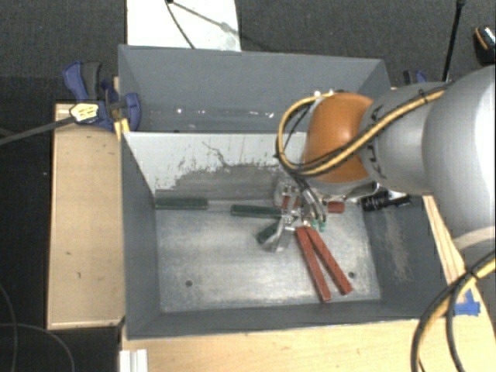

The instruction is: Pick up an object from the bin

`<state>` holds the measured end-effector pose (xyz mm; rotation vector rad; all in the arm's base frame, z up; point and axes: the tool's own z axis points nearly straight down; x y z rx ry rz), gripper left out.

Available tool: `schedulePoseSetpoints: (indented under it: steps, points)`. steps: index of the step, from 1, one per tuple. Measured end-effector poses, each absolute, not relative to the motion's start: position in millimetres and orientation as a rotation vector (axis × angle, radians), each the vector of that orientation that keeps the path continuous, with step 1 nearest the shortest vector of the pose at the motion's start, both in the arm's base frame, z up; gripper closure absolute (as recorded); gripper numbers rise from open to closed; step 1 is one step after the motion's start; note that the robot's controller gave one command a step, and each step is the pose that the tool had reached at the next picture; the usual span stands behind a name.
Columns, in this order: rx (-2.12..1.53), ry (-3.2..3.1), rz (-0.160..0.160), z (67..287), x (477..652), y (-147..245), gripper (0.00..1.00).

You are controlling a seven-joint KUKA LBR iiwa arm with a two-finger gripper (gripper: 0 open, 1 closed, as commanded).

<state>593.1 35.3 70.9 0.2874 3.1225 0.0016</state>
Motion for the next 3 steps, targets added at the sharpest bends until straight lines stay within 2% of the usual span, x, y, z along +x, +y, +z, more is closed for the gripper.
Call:
schedulePoseSetpoints:
  steps: [1,2,3]
  points:
    - [0.288,3.117,0.002,74,595.2,34,1.00]
    - [0.255,3.121,0.003,186,568.5,33,1.00]
    - [-0.302,3.117,0.001,300,530.8,58,1.00]
